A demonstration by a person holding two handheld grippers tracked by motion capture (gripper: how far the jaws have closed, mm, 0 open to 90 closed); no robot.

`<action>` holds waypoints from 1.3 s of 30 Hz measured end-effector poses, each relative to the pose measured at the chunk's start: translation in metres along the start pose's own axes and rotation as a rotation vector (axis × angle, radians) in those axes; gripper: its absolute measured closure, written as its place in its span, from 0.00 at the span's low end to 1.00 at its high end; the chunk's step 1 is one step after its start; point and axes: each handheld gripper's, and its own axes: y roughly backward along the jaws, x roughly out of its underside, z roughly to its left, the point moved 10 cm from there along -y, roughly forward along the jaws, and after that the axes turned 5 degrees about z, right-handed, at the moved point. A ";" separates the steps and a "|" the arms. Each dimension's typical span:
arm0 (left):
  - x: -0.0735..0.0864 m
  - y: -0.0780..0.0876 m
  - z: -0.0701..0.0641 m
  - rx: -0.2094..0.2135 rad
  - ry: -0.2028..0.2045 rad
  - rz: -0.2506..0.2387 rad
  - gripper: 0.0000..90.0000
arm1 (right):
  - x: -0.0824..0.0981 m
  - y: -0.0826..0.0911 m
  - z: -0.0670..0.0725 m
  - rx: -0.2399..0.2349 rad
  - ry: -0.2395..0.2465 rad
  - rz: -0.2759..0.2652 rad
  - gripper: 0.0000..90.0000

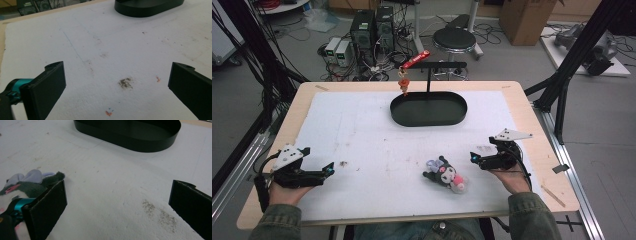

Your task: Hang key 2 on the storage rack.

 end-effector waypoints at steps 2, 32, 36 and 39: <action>-0.002 0.004 -0.001 0.002 0.013 -0.012 0.02 | 0.000 -0.001 0.001 0.000 0.012 0.004 0.01; 0.010 0.003 0.011 -0.037 0.039 -0.003 0.02 | 0.000 -0.026 0.108 -0.175 0.259 0.235 0.01; 0.010 0.000 0.011 -0.035 0.033 0.000 0.02 | 0.006 -0.031 0.116 -0.165 0.284 0.267 0.01; 0.010 -0.001 0.010 -0.031 0.027 0.005 0.02 | 0.010 -0.035 0.119 -0.147 0.310 0.293 0.01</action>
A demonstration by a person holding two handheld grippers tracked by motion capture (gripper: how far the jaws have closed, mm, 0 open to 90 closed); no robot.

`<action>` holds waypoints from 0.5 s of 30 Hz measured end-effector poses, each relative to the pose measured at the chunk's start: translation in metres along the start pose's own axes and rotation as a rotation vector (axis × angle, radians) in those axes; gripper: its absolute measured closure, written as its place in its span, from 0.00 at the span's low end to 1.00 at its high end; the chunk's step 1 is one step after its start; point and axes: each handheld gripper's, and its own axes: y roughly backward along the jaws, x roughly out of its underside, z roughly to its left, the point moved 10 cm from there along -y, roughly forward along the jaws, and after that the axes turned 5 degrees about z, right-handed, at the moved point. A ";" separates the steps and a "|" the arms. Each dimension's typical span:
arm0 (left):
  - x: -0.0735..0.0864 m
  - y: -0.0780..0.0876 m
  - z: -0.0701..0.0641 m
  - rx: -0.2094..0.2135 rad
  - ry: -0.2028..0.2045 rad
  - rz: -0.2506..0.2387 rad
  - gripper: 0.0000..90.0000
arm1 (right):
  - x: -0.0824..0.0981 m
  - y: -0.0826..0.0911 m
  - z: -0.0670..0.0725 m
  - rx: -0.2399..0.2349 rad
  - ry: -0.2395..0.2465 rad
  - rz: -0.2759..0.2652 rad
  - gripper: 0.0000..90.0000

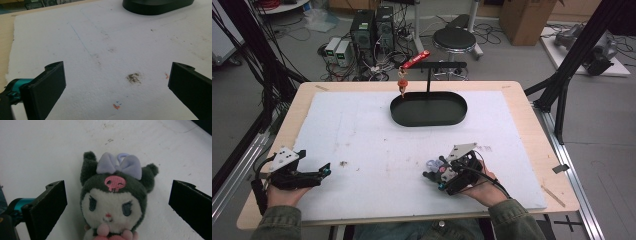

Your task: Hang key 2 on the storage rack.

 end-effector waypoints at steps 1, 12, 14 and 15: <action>0.000 0.000 0.000 0.000 -0.003 0.002 0.02 | 0.000 -0.002 0.001 0.001 0.007 0.010 0.01; 0.002 0.001 0.001 0.007 0.002 0.004 0.02 | 0.010 -0.012 0.003 0.005 -0.009 0.082 0.01; 0.003 0.001 0.000 0.009 -0.002 0.008 0.02 | 0.013 -0.014 0.003 -0.002 -0.006 0.111 0.01; 0.003 0.000 0.000 0.011 -0.002 0.009 0.02 | 0.016 -0.015 0.003 -0.003 -0.001 0.131 0.01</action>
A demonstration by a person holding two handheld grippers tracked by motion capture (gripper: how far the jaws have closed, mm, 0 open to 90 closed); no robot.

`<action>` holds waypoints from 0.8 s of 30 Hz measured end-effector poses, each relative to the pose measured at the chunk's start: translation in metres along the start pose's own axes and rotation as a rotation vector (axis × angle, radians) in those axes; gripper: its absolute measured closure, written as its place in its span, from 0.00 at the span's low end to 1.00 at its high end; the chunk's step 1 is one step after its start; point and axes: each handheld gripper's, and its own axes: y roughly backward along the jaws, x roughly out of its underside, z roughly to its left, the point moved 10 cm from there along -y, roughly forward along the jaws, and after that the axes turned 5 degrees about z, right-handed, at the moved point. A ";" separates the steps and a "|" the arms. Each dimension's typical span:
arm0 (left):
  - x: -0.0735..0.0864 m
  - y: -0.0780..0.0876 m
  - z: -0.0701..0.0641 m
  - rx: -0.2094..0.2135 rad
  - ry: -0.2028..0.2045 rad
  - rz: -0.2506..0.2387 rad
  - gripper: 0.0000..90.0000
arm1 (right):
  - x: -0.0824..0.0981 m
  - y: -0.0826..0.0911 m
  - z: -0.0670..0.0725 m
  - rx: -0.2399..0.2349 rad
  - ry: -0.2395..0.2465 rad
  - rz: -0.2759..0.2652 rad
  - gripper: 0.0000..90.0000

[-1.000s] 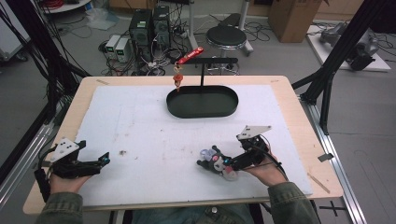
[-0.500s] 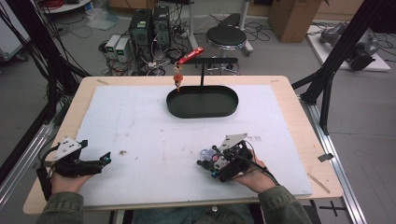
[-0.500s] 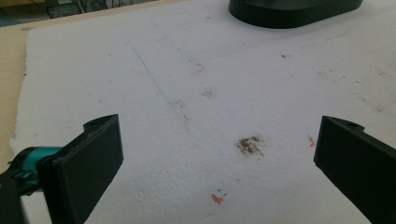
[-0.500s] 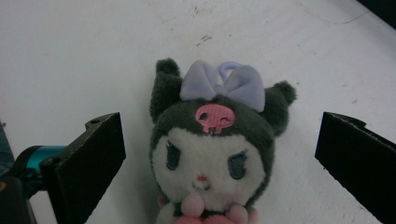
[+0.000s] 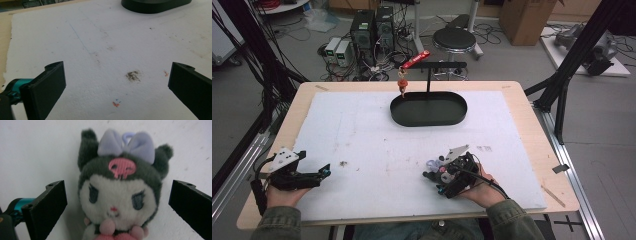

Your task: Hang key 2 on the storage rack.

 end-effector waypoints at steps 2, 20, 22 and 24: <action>0.000 0.000 0.000 0.002 0.000 0.003 0.02 | 0.003 -0.001 -0.001 0.017 0.011 0.030 0.04; 0.000 -0.002 -0.003 0.027 0.007 0.005 0.02 | 0.005 0.004 -0.001 -0.072 -0.007 0.032 0.46; 0.000 -0.002 -0.003 0.027 0.006 0.005 0.02 | 0.005 0.005 -0.002 -0.090 -0.017 0.026 0.47; -0.001 -0.002 -0.003 0.027 0.011 -0.001 0.02 | 0.005 0.005 -0.003 -0.096 -0.021 0.022 0.47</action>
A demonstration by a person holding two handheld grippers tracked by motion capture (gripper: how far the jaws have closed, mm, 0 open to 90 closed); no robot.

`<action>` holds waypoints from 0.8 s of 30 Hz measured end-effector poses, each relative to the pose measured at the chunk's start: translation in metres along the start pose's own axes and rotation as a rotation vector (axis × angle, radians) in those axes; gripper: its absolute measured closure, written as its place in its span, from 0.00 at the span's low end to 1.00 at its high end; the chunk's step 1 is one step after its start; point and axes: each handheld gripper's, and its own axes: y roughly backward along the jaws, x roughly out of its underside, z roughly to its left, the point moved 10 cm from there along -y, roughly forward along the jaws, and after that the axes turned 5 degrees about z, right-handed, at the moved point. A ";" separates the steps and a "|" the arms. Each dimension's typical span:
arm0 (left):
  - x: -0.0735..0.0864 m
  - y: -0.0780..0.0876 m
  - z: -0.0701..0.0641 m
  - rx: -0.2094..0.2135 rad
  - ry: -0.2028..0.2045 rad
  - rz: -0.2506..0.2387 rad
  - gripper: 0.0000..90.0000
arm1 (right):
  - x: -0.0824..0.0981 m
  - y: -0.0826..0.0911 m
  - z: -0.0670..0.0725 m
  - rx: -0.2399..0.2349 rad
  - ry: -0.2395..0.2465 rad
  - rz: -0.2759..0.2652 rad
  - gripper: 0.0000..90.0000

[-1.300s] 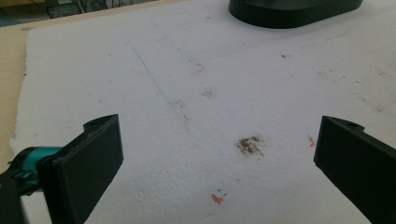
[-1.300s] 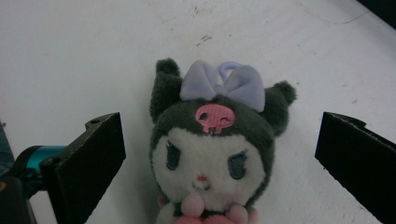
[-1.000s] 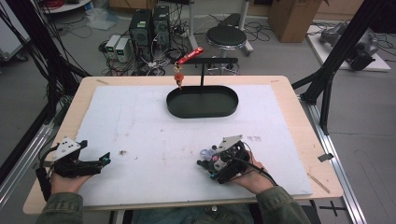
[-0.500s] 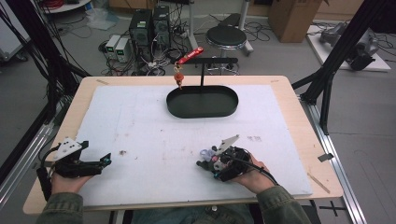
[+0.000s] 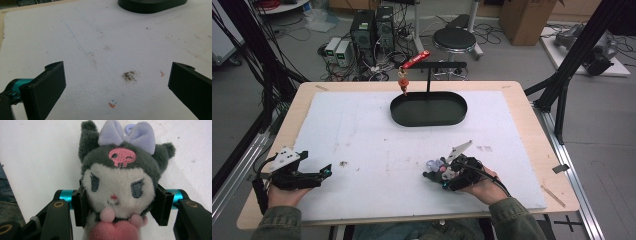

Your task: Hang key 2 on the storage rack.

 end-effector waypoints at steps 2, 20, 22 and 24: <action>0.000 0.001 0.000 -0.001 0.000 -0.002 0.02 | -0.001 0.001 0.001 -0.008 0.001 -0.003 0.47; -0.001 0.000 -0.003 0.025 0.011 -0.006 0.02 | -0.015 0.029 -0.006 -0.030 -0.060 -0.084 0.47; -0.001 -0.001 -0.006 0.038 0.007 -0.004 0.02 | -0.018 0.036 -0.011 -0.028 -0.073 -0.092 0.47; -0.002 -0.002 -0.009 0.043 -0.004 -0.004 0.02 | -0.021 0.042 -0.016 -0.019 -0.078 -0.094 0.47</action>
